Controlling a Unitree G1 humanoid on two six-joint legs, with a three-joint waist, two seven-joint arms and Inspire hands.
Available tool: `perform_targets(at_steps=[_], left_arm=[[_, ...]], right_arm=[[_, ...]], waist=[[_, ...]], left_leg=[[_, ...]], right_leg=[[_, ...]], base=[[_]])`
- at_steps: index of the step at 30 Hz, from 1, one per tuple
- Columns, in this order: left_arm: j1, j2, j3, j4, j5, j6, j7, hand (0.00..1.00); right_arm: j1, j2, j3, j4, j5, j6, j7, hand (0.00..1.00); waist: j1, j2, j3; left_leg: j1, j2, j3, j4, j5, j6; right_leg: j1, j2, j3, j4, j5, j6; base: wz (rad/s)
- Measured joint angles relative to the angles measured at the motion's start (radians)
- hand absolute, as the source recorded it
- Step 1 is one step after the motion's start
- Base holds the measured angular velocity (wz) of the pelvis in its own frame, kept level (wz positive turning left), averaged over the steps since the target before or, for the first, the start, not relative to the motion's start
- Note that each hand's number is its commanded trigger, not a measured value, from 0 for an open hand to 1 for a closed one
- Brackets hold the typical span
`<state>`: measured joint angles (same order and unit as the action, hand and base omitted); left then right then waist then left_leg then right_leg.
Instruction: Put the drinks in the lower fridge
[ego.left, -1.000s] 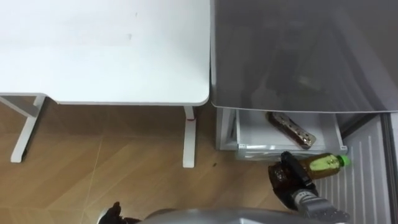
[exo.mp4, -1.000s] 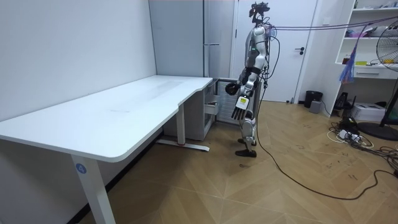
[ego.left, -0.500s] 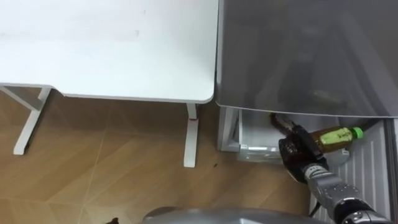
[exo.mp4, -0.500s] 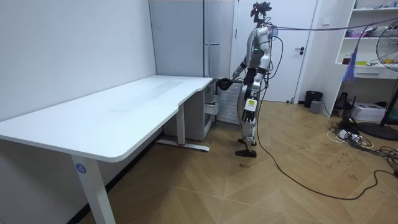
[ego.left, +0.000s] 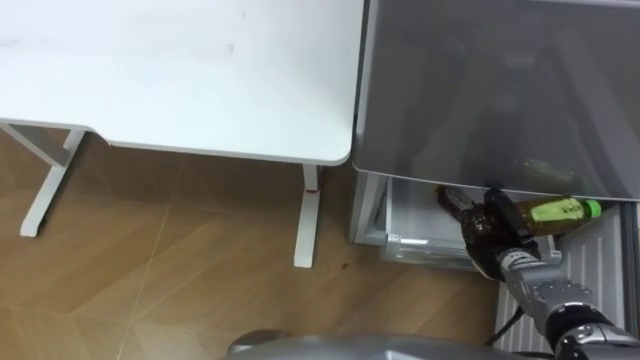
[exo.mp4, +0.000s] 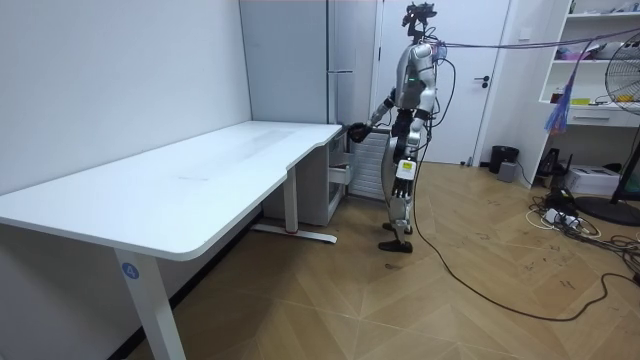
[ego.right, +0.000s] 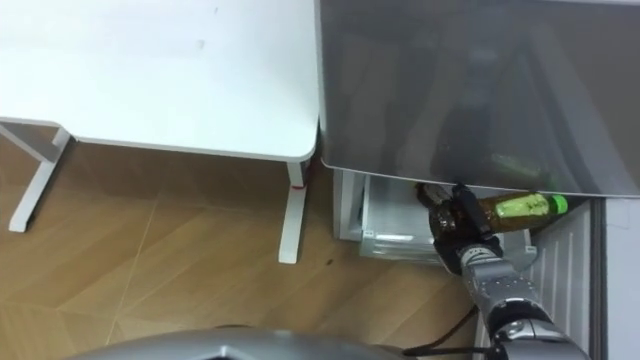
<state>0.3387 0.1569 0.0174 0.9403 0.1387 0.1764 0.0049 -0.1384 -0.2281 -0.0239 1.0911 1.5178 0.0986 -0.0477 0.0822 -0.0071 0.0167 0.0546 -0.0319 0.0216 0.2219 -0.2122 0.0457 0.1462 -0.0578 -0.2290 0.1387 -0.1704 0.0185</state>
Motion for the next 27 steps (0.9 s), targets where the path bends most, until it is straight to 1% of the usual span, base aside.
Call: perform_targets(at_steps=[3, 4, 7, 11, 12, 21, 24, 26, 27], left_arm=[[-0.003, 0.001, 0.0, -0.001, 0.005, 0.003, -0.006, 0.0], [-0.002, 0.001, 0.0, 0.0, 0.009, 0.01, -0.01, 0.0], [-0.002, 0.001, 0.0, 0.0, 0.01, 0.02, -0.013, 0.0], [-0.001, 0.001, 0.0, 0.0, 0.011, 0.021, -0.014, 0.0], [-0.001, 0.001, 0.0, 0.0, 0.012, 0.023, -0.016, 0.0], [0.001, 0.001, -0.001, -0.001, 0.018, 0.029, -0.023, 0.0], [-0.009, 0.001, -0.001, -0.001, 0.031, 0.04, -0.029, 0.0], [-0.033, 0.001, -0.001, 0.0, 0.031, 0.044, -0.031, 0.0], [-0.04, 0.001, -0.001, 0.0, 0.031, 0.044, -0.031, 0.0]], right_arm=[[-0.002, -0.008, 0.001, 0.0, 0.006, 0.001, -0.005, 0.0], [-0.003, -0.01, 0.001, 0.0, 0.011, 0.003, -0.006, 0.0], [-0.005, -0.011, 0.001, 0.0, 0.012, 0.003, -0.006, 0.0], [-0.006, -0.013, 0.0, 0.0, 0.012, 0.003, -0.007, 0.0], [-0.006, -0.013, 0.0, 0.0, 0.012, 0.003, -0.007, 0.0], [-0.006, -0.019, 0.0, 0.0, 0.01, 0.003, -0.007, 0.0], [-0.006, -0.02, 0.0, 0.0, 0.008, 0.003, -0.007, 0.0], [-0.009, -0.02, 0.002, 0.0, 0.008, 0.003, -0.007, 0.0], [-0.014, -0.02, 0.002, 0.0, 0.007, 0.003, -0.007, 0.0]], waist=[[0.003, 0.0, -0.0021], [0.003, 0.0, -0.0023], [0.004, -0.003, -0.0005], [0.005, -0.003, 0.0003], [0.005, -0.002, 0.0016], [0.005, 0.003, 0.0045], [0.004, 0.002, 0.0053], [0.005, -0.001, 0.0094], [0.005, -0.001, 0.009]], left_leg=[[-0.007, 0.0, 0.0, 0.002, 0.001, 0.001], [-0.005, 0.001, 0.0, 0.006, 0.002, 0.001], [-0.006, 0.001, 0.0, 0.011, 0.002, 0.001], [-0.009, 0.001, -0.005, 0.011, 0.001, 0.001], [-0.007, 0.001, -0.005, 0.01, 0.001, 0.001], [-0.005, 0.0, -0.005, 0.01, 0.001, 0.001], [-0.007, 0.0, -0.005, 0.011, 0.001, 0.001], [-0.02, 0.001, -0.005, 0.017, 0.001, 0.001], [-0.029, 0.001, -0.005, 0.018, 0.001, 0.001]], right_leg=[[-0.011, -0.001, 0.001, 0.009, 0.0, 0.0], [-0.011, -0.001, 0.001, 0.012, 0.0, 0.0], [-0.01, -0.002, 0.0, 0.014, 0.0, 0.0], [-0.006, -0.002, -0.01, 0.014, 0.0, 0.0], [-0.004, -0.002, -0.011, 0.014, 0.0, 0.0], [-0.003, -0.003, -0.01, 0.012, -0.001, 0.0], [-0.003, -0.003, -0.012, 0.012, -0.001, 0.0], [-0.013, -0.003, -0.016, 0.014, -0.001, -0.001], [-0.022, -0.003, -0.015, 0.016, -0.001, -0.001]], base=[[0.0], [0.0], [0.0], [0.07], [0.04], [0.0], [0.01], [0.04], [0.0]])
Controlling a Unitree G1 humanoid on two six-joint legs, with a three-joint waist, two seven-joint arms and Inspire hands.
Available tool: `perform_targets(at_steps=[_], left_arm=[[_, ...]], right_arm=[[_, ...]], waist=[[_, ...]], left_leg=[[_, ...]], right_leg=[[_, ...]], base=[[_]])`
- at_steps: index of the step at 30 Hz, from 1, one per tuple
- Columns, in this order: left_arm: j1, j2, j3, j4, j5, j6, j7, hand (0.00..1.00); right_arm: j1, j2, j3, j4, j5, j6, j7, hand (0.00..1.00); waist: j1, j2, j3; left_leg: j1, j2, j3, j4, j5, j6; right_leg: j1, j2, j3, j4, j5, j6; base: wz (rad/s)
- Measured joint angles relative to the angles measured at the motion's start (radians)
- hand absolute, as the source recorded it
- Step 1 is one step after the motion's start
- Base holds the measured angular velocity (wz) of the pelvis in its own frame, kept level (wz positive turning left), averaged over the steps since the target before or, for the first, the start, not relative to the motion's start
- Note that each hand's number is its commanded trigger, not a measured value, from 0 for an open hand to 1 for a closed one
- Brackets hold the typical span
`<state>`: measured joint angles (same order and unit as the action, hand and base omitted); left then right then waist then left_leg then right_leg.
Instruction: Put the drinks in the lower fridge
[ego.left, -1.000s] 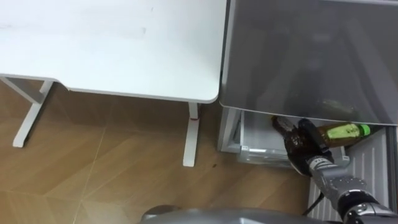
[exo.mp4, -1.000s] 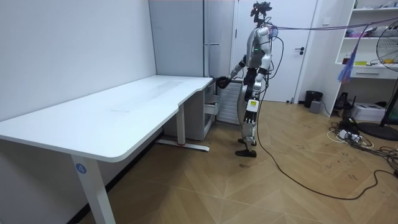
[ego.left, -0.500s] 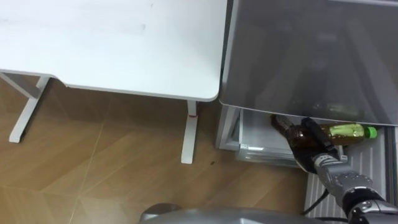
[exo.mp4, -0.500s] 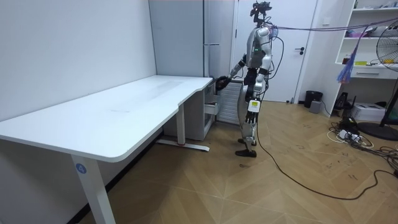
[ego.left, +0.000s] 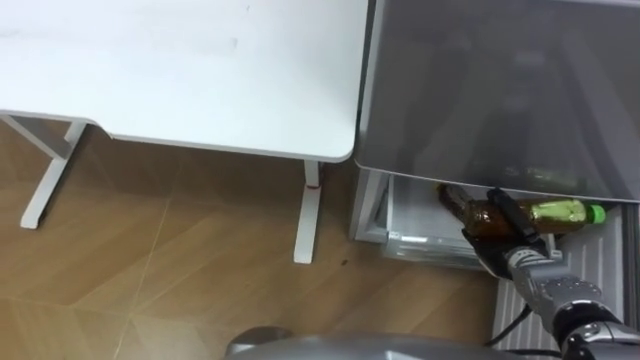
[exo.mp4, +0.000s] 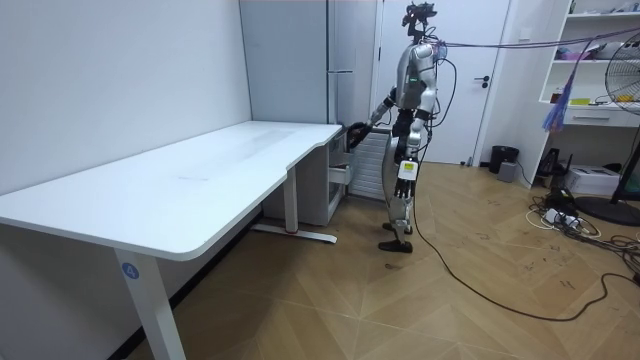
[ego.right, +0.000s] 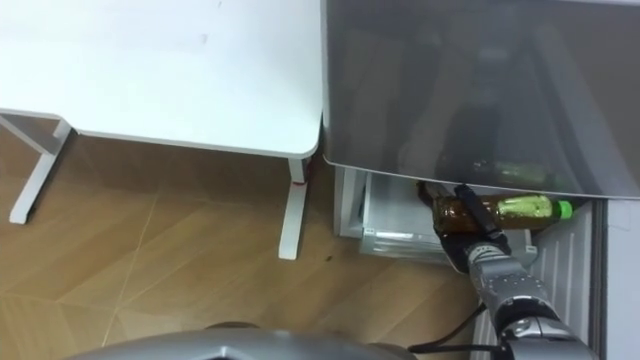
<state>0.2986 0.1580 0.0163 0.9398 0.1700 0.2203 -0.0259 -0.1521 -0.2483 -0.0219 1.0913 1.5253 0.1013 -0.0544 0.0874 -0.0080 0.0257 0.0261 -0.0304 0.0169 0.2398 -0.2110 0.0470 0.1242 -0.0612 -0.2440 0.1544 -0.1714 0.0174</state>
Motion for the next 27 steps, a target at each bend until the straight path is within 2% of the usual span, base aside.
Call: perform_targets(at_steps=[6, 8, 11, 14, 21, 23, 27], left_arm=[[-0.081, 0.018, -0.021, 0.002, -0.001, -0.001, 0.002, 0.0], [-0.123, 0.025, -0.023, 0.005, -0.001, -0.001, 0.003, 0.0], [-0.178, 0.048, -0.063, 0.031, -0.002, 0.0, 0.015, 0.0], [-0.2, 0.063, -0.09, 0.032, -0.002, 0.0, 0.016, 0.0], [-0.216, 0.066, -0.104, 0.032, -0.001, 0.017, 0.016, 0.0], [-0.217, 0.067, -0.116, 0.032, -0.001, 0.02, 0.016, 0.0], [-0.22, 0.067, -0.12, 0.032, -0.002, 0.02, 0.016, 0.0]], right_arm=[[-0.071, -0.027, 0.045, 0.025, -0.036, -0.001, 0.004, 0.0], [-0.124, -0.049, 0.065, 0.054, -0.082, 0.011, 0.003, 0.0], [-0.194, -0.058, 0.102, 0.116, -0.104, 0.025, 0.004, 0.0], [-0.224, -0.058, 0.11, 0.141, -0.104, 0.036, 0.013, 0.0], [-0.293, -0.06, 0.117, 0.196, -0.101, 0.046, 0.028, 0.0], [-0.301, -0.066, 0.118, 0.2, -0.102, 0.052, 0.032, 0.0], [-0.301, -0.072, 0.117, 0.2, -0.101, 0.053, 0.041, 0.0]], waist=[[-0.002, -0.012, -0.0001], [-0.002, -0.019, -0.0036], [-0.002, -0.025, -0.0027], [0.0, -0.025, -0.0027], [0.007, -0.03, -0.0033], [0.027, -0.032, -0.0023], [0.038, -0.037, -0.0015]], left_leg=[[-0.104, 0.004, -0.004, 0.041, 0.004, 0.001], [-0.153, 0.007, -0.013, 0.054, 0.011, 0.001], [-0.18, 0.011, -0.013, 0.052, 0.024, -0.002], [-0.189, 0.013, -0.013, 0.05, 0.033, -0.005], [-0.263, 0.019, -0.021, 0.049, 0.067, -0.013], [-0.269, 0.02, -0.022, 0.041, 0.078, -0.016], [-0.278, 0.02, -0.026, 0.024, 0.099, -0.019]], right_leg=[[-0.098, 0.001, -0.003, 0.033, 0.004, -0.007], [-0.144, 0.005, 0.001, 0.036, 0.017, -0.011], [-0.175, 0.01, 0.008, 0.032, 0.035, -0.016], [-0.185, 0.012, 0.007, 0.031, 0.039, -0.019], [-0.256, 0.015, -0.016, 0.033, 0.051, -0.024], [-0.269, 0.016, -0.016, 0.034, 0.056, -0.027], [-0.283, 0.014, -0.03, 0.033, 0.058, -0.028]], base=[[0.0], [-0.05], [-0.09], [-0.01], [0.05], [0.0], [0.1]])
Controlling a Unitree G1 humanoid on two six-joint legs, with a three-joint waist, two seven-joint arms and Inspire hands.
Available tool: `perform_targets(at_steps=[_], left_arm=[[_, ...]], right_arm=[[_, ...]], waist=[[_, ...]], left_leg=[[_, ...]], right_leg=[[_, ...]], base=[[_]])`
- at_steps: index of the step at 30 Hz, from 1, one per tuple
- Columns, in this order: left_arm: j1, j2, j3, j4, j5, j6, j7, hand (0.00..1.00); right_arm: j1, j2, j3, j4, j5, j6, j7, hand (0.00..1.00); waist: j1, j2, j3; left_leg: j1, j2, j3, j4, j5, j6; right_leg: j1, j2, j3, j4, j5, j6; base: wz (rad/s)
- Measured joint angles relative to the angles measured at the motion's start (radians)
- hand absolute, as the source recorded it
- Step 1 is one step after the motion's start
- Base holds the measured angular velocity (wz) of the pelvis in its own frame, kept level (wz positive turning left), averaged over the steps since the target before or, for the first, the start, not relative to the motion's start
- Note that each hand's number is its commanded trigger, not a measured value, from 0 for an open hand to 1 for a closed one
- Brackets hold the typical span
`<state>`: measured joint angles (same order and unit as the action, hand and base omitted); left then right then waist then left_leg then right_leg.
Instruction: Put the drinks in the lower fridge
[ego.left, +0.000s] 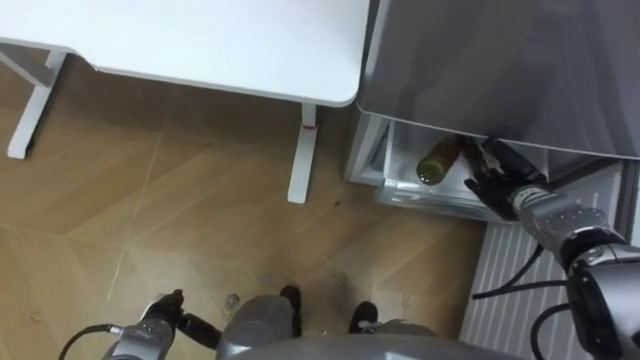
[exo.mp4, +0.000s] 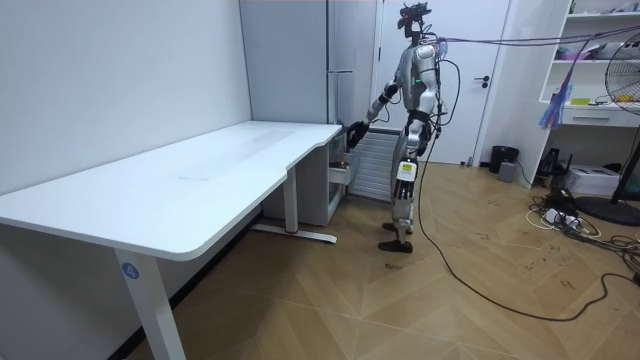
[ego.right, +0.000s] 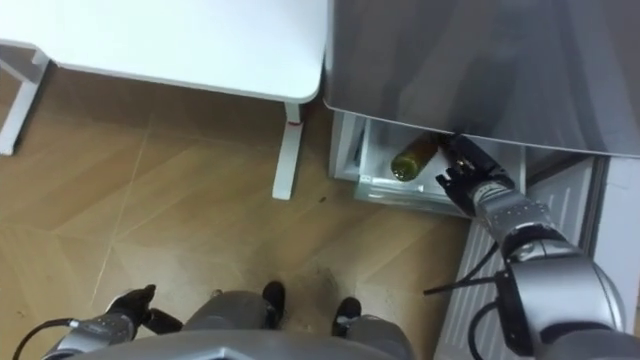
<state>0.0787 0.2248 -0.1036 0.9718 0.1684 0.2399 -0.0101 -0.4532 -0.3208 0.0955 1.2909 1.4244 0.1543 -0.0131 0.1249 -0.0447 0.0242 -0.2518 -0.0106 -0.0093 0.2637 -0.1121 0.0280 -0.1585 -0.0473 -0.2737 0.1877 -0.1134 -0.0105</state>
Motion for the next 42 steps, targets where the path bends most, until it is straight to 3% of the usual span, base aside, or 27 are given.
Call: perform_targets(at_steps=[11, 15, 21, 24, 27, 32, 36, 42], left_arm=[[0.0, -0.002, 0.005, -0.001, 0.0, -0.001, 0.0, 0.0], [-0.012, 0.003, 0.004, 0.0, -0.007, -0.002, 0.001, 0.0], [-0.013, 0.001, 0.001, 0.0, -0.031, -0.025, 0.01, 0.0], [-0.013, -0.005, 0.002, 0.0, -0.069, -0.053, 0.028, 0.0], [-0.011, -0.017, 0.002, 0.01, -0.101, -0.076, 0.023, 0.0], [0.007, -0.017, 0.011, 0.012, -0.105, -0.094, 0.023, 0.0], [0.013, -0.024, 0.012, 0.012, -0.128, -0.098, 0.03, 0.0], [0.017, -0.054, 0.023, 0.024, -0.138, -0.141, 0.072, 0.0]], right_arm=[[0.0, -0.002, -0.001, -0.001, 0.014, 0.028, 0.004, 0.0], [0.001, 0.0, 0.001, -0.001, 0.015, 0.045, 0.012, 0.0], [0.021, 0.005, 0.002, -0.001, 0.019, 0.044, 0.015, 0.0], [0.03, 0.013, -0.001, -0.006, 0.017, 0.031, 0.014, 0.0], [0.039, 0.021, -0.01, -0.011, 0.015, 0.018, 0.011, 0.0], [0.134, 0.046, -0.062, -0.122, 0.017, -0.021, 0.024, 0.0], [0.179, 0.053, -0.08, -0.127, 0.026, -0.051, 0.05, 0.0], [0.268, 0.071, -0.084, -0.133, 0.036, -0.092, 0.071, 0.0]], waist=[[0.011, -0.004, 0.0005], [0.01, -0.014, 0.0052], [0.008, -0.014, 0.005], [0.005, -0.009, 0.0038], [0.001, 0.01, -0.0035], [-0.041, 0.033, -0.0164], [-0.045, 0.037, -0.0163], [-0.051, 0.039, -0.0171]], left_leg=[[0.025, -0.001, -0.001, -0.027, 0.014, -0.004], [0.044, -0.001, 0.003, -0.035, 0.015, -0.004], [0.074, -0.003, 0.006, -0.044, 0.015, -0.004], [0.089, -0.002, 0.015, -0.05, 0.013, -0.003], [0.112, -0.002, 0.035, -0.06, 0.011, 0.0], [0.127, -0.007, 0.04, -0.066, 0.008, 0.004], [0.159, -0.004, 0.065, -0.088, 0.007, 0.004], [0.189, -0.004, 0.077, -0.104, -0.002, 0.003]], right_leg=[[0.017, -0.001, -0.001, -0.001, 0.006, -0.011], [0.029, -0.001, 0.001, -0.003, 0.004, -0.012], [0.058, 0.002, 0.01, -0.018, 0.009, -0.015], [0.071, 0.004, 0.027, -0.02, 0.008, -0.013], [0.086, 0.002, 0.038, -0.02, 0.005, -0.009], [0.108, -0.004, 0.025, -0.028, -0.002, -0.001], [0.129, -0.003, 0.031, -0.038, -0.004, -0.001], [0.145, -0.002, 0.052, -0.04, -0.014, 0.0]], base=[[0.01], [0.0], [0.01], [-0.03], [-0.08], [0.08], [-0.04], [-0.08]])
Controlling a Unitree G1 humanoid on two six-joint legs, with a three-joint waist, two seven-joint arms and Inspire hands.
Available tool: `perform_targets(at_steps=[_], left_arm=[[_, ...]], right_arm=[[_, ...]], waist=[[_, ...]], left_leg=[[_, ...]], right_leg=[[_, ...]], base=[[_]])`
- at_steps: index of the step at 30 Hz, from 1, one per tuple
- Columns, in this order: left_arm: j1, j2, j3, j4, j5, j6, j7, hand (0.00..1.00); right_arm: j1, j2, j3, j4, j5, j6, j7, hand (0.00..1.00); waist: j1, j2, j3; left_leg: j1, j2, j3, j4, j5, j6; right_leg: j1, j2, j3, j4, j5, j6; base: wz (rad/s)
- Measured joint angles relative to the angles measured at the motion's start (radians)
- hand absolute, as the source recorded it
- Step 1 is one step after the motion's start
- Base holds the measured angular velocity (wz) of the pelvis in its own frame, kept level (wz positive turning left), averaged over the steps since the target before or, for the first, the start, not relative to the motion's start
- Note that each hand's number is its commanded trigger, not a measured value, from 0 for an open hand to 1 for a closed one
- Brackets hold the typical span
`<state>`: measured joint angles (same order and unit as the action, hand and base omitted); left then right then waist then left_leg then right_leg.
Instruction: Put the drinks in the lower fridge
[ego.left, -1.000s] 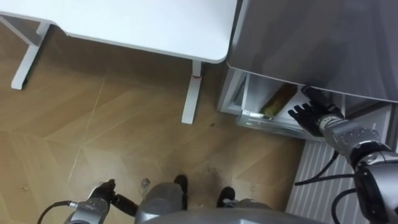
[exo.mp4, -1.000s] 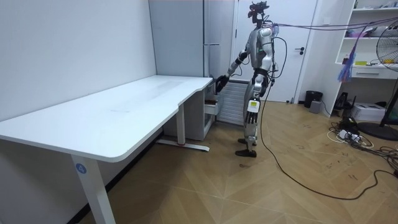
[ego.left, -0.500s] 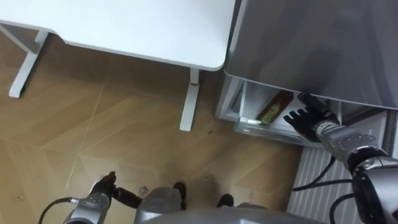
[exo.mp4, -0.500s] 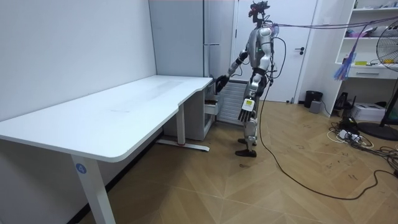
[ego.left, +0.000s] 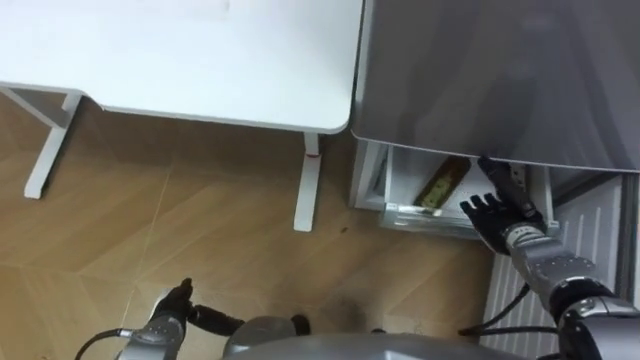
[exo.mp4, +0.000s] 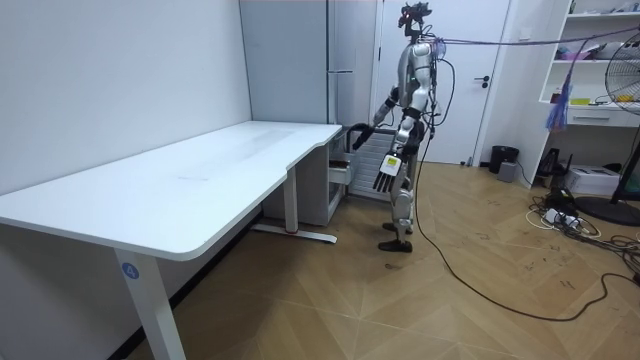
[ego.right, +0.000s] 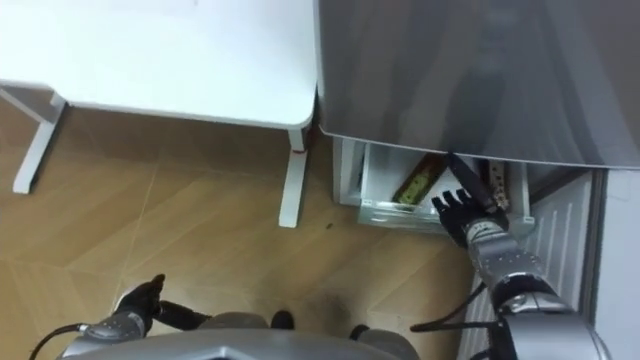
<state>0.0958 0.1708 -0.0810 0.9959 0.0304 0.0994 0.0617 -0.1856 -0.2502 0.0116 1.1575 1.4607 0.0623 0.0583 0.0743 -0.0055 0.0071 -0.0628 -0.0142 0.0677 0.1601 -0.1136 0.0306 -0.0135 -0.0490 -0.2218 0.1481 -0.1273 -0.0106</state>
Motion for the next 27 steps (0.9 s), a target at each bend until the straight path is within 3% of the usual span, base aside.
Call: perform_targets(at_steps=[8, 14, 27], left_arm=[[0.033, -0.003, 0.002, 0.007, -0.029, -0.041, 0.023, 0.0], [0.052, -0.006, 0.002, 0.008, -0.039, -0.066, 0.056, 0.0], [0.083, -0.006, 0.003, 0.008, -0.037, -0.066, 0.086, 0.0]], right_arm=[[0.136, 0.062, 0.004, 0.008, -0.023, -0.028, 0.011, 0.0], [0.148, 0.069, 0.003, 0.052, -0.048, -0.033, 0.006, 0.0], [0.191, 0.074, -0.02, 0.079, -0.063, -0.032, -0.069, 0.0]], waist=[[-0.018, 0.002, 0.0015], [-0.035, 0.004, 0.0007], [-0.071, 0.008, -0.0003]], left_leg=[[0.041, 0.004, 0.017, -0.003, -0.024, -0.004], [0.069, 0.003, 0.027, -0.011, -0.035, -0.001], [0.086, 0.001, 0.026, -0.01, -0.051, 0.003]], right_leg=[[0.033, 0.006, 0.026, -0.012, -0.011, 0.001], [0.05, 0.007, 0.044, -0.012, -0.014, 0.006], [0.069, 0.006, 0.057, -0.012, -0.018, 0.013]], base=[[-0.09], [-0.1], [-0.02]])
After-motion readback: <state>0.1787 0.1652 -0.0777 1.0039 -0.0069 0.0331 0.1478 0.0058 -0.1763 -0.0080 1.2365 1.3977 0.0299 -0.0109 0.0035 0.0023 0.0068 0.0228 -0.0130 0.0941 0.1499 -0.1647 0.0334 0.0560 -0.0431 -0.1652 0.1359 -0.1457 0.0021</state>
